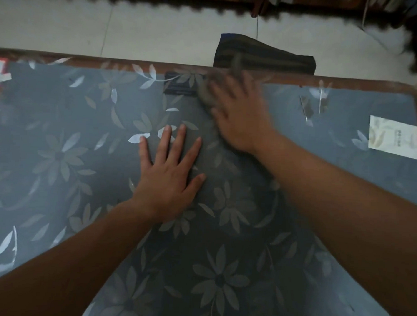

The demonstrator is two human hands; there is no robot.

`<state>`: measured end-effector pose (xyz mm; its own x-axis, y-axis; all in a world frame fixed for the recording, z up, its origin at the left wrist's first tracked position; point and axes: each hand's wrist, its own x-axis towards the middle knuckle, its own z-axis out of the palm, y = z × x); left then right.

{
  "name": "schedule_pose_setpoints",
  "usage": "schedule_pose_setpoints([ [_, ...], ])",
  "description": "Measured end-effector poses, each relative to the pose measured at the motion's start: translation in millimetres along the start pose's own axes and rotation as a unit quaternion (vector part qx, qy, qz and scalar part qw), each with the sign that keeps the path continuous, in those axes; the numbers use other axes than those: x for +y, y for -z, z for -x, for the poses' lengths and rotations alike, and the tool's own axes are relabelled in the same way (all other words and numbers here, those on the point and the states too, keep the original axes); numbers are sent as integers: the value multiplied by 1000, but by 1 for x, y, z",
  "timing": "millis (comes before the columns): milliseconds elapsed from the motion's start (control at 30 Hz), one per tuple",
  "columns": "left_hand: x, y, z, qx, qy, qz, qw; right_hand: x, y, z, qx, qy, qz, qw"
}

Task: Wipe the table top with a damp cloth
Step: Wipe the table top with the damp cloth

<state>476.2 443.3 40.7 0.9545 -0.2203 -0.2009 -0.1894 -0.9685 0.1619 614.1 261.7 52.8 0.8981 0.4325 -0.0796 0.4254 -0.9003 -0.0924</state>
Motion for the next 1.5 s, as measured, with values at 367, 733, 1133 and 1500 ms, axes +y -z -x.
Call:
schedule_pose_setpoints([
  [367,1,2,2,5,15,31,999,-6,-5,5,9,-24,-30,999],
  [733,-1,9,3,4,8,100,995,8,-6,63,18,-80,-60,995],
  [1133,-22,33,13,50,-12,328,943,-49,-17,121,22,-115,-69,991],
  [1500,-63,8,153,-6,-37,60,998,-94,-26,173,29,-160,-94,982],
])
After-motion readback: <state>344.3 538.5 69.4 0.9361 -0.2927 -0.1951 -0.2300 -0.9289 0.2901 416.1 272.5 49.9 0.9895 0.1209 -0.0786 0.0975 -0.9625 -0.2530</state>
